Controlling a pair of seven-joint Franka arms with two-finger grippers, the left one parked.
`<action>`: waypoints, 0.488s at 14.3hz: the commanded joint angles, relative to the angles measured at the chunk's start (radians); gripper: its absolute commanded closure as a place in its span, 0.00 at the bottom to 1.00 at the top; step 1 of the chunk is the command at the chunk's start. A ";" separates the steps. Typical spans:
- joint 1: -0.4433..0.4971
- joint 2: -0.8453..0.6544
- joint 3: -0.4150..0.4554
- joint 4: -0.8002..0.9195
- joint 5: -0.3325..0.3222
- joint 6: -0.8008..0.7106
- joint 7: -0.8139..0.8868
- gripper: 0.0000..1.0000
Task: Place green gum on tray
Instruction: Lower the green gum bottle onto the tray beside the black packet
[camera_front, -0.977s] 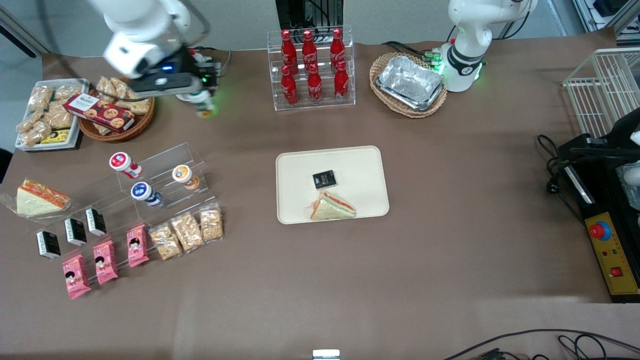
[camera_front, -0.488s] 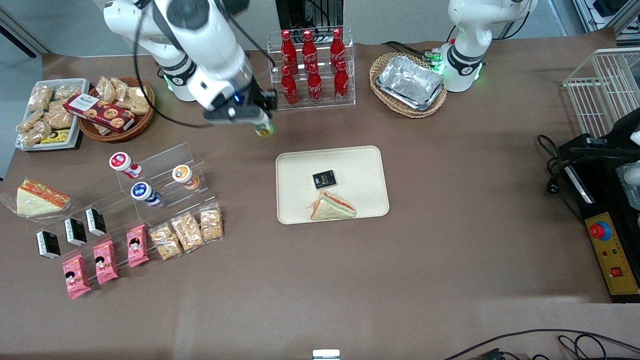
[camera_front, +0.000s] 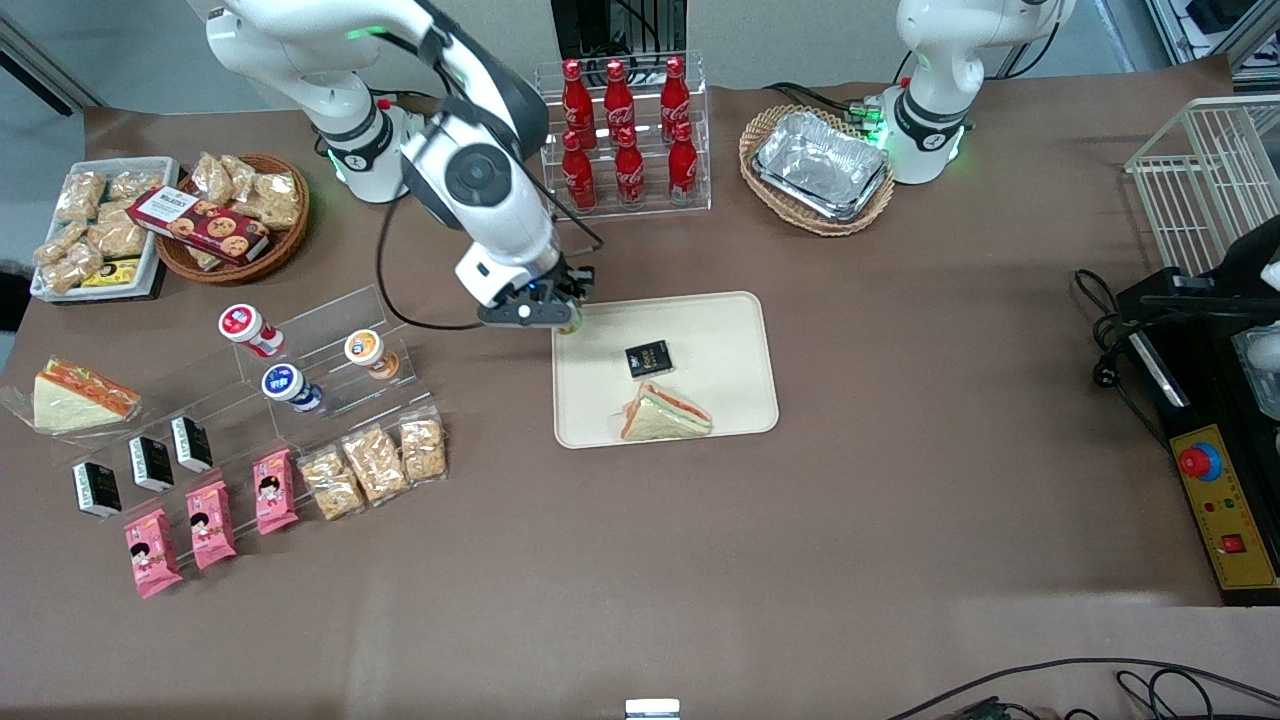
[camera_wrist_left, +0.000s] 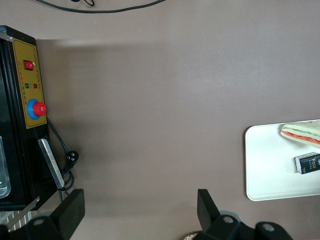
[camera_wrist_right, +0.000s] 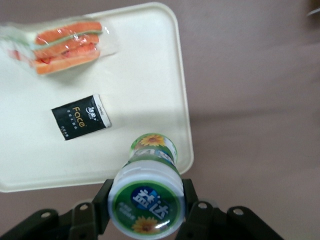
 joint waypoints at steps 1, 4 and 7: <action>0.024 0.142 0.004 0.025 -0.129 0.084 0.104 1.00; 0.028 0.222 0.001 0.026 -0.182 0.135 0.141 1.00; 0.030 0.267 -0.002 0.026 -0.217 0.141 0.142 1.00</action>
